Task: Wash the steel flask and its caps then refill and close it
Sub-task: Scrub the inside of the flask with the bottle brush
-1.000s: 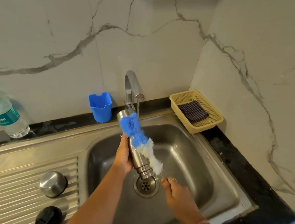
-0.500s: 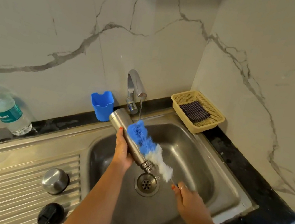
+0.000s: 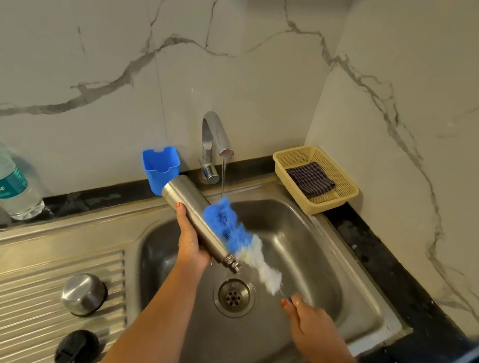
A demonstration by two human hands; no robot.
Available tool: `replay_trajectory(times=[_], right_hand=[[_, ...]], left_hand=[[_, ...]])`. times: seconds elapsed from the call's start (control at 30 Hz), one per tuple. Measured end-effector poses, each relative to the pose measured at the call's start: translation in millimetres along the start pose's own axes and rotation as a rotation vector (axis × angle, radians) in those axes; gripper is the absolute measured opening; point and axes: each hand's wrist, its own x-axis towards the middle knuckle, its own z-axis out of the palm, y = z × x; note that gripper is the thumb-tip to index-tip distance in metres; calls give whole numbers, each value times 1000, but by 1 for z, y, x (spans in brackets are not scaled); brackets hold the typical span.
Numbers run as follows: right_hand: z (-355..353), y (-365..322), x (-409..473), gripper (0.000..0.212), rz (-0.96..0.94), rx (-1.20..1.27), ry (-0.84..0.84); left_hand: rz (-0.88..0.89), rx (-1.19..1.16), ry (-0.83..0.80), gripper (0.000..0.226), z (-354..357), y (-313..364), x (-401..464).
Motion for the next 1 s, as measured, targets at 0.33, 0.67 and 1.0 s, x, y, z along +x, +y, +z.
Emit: replay_trajectory(times=[0.33,0.67,1.0], right_hand=[[-5,-45,56,31,-61,-26,154],[13,-21,-7,24,-19,38,96],[-11,-48,51,27,-67,-56,240]], left_hand=[[-5,136,-76,75,17,-28,-15],[16,116,-90,76,15,-16,-10],[-70,223,-140,81,23,-23,-13]])
